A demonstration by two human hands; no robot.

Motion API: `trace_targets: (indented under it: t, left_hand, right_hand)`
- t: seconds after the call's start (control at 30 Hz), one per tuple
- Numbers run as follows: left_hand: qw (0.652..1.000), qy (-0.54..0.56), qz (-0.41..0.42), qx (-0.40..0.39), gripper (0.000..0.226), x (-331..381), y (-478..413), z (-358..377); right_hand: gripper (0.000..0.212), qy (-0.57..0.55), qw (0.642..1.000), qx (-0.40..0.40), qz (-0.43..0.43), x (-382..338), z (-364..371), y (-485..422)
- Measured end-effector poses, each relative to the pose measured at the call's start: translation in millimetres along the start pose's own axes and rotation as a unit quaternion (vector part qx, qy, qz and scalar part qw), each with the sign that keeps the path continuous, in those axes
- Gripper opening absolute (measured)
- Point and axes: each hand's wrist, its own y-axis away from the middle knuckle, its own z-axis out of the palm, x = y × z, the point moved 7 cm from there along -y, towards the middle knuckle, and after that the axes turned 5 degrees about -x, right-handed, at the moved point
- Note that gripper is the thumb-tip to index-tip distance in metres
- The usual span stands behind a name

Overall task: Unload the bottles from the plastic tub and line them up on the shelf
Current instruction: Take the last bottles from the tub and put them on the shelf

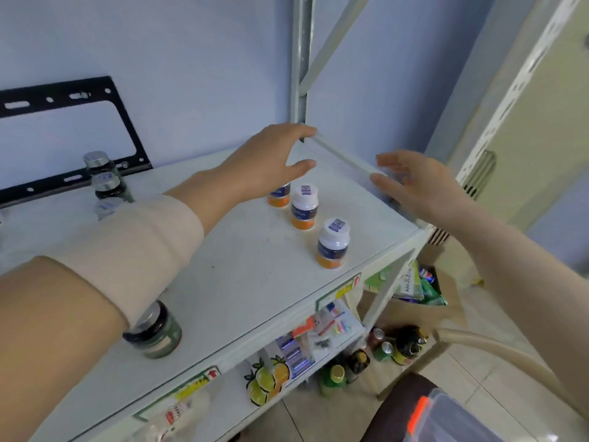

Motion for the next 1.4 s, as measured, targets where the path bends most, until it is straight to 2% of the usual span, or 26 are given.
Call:
trace_targets:
  t: [0.17,0.37,0.63,0.77,0.93,1.2,1.4]
  left_hand:
    - [0.993,-0.047,0.107,-0.029,0.053,82,28,25]
    - [0.978,-0.036,0.190,-0.072,0.052,200,55,87]
    - [0.958,-0.026,0.214,-0.187,0.053,307,100,229]
    - [0.945,-0.025,0.201,-0.259,0.052,317,123,308]
    - [0.924,-0.016,0.156,-0.349,0.050,295,139,399]
    - [0.881,-0.007,0.053,-0.471,0.050,238,148,517]
    - [0.862,0.016,0.017,-0.506,0.046,219,153,604]
  right_hand:
    - [0.045,0.038,0.996,0.042,0.073,26,-35,91]
    - [0.043,0.078,0.980,0.090,0.158,79,-76,203]
    - [0.042,0.078,0.953,0.059,0.287,196,-70,353]
    - [0.043,0.049,0.932,-0.002,0.359,251,-23,418]
    - [0.045,-0.011,0.901,-0.076,0.427,302,37,457]
    - [0.046,-0.077,0.843,-0.134,0.515,357,131,459]
    - [0.049,-0.129,0.836,-0.158,0.510,410,201,439]
